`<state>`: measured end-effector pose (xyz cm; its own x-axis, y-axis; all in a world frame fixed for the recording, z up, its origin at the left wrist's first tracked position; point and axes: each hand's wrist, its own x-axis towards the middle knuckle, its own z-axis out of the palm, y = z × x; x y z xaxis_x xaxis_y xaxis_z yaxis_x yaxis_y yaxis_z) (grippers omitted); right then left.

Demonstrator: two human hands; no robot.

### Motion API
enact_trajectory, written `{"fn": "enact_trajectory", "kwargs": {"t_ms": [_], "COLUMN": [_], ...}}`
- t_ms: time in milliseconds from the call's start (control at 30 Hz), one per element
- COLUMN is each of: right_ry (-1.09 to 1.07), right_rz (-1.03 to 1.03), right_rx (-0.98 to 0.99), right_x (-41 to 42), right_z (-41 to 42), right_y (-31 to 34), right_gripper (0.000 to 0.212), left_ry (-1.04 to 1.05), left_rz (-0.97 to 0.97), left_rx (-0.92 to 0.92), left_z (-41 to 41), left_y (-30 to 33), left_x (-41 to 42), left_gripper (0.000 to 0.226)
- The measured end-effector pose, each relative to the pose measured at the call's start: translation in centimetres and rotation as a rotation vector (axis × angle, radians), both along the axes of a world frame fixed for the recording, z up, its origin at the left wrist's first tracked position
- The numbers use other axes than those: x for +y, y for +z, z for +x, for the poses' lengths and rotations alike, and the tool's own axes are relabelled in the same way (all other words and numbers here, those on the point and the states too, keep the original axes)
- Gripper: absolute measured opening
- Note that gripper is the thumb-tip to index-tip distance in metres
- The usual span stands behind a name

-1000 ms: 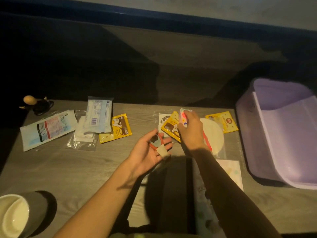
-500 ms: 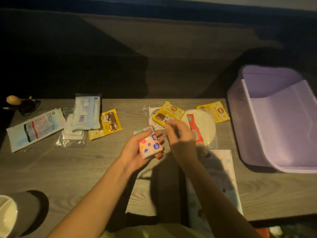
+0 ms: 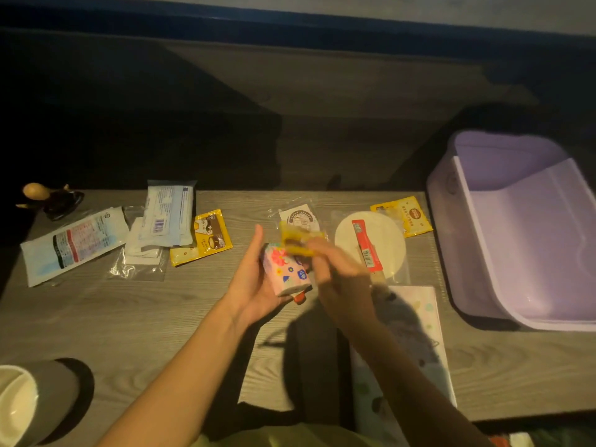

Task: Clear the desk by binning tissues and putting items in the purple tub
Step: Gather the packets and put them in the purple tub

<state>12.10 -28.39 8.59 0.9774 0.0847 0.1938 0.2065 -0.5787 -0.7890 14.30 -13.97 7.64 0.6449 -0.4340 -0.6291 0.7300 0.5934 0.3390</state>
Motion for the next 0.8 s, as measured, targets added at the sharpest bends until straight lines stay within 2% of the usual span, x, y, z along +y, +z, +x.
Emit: {"fn": "enact_trajectory", "kwargs": {"t_ms": [100, 200, 233, 300, 367, 400, 467, 533, 667, 733, 800], "right_ry": [0.216, 0.224, 0.175, -0.061, -0.380, -0.453, -0.443, -0.424, -0.422, -0.323, -0.212], "right_rz": [-0.013, -0.011, 0.027, 0.025, -0.209, -0.317, -0.378, -0.324, 0.002, 0.115, 0.123], "right_rx": [0.052, 0.047, 0.072, 0.044, 0.056, 0.161, 0.377, 0.379, 0.182, 0.080, 0.071], "right_x": [0.2, -0.1, -0.2, -1.1, -2.6, -3.3, -4.3, -4.7, -3.2, -1.4, 0.4], "right_z": [-3.5, -4.3, -4.1, -2.9, -0.9, 0.0, 1.1, 1.3, 0.6, 0.0, -0.6], "right_y": [-0.7, -0.4, 0.1, 0.0, -1.5, -2.1, -3.1, -3.3, -1.1, 0.6, 1.5], "right_gripper": [0.030, 0.020, 0.019, 0.023, 0.020, 0.027, 0.042, 0.045, 0.038, 0.034, 0.035], "left_ry": [-0.063, -0.156, -0.185, -0.162, -0.118, -0.116, -0.125, -0.136, -0.113, -0.095, -0.072], "left_rz": [-0.128, -0.123, -0.066, 0.058, 0.103, 0.130, 0.166, 0.168, 0.129, 0.113, 0.078], "left_rx": [0.012, 0.010, 0.001, -0.028, -0.048, -0.051, -0.048, -0.048, -0.055, -0.065, -0.084], "left_z": [0.0, -0.4, -0.5, -0.6, -0.4, -0.3, -0.2, -0.1, -0.2, -0.2, -0.2], "left_y": [0.2, 0.3, 0.3, 0.3, 0.2, 0.2, 0.3, 0.4, 0.7, 0.7, 0.8], "left_x": [0.3, 0.0, -0.1, -0.4, -0.6, -0.7, -0.8, -0.7, -0.6, -0.8, -1.1], "left_gripper": [0.079, 0.058, 0.044, 0.018, 0.020, 0.020, 0.018, 0.017, 0.015, 0.018, 0.022]}}
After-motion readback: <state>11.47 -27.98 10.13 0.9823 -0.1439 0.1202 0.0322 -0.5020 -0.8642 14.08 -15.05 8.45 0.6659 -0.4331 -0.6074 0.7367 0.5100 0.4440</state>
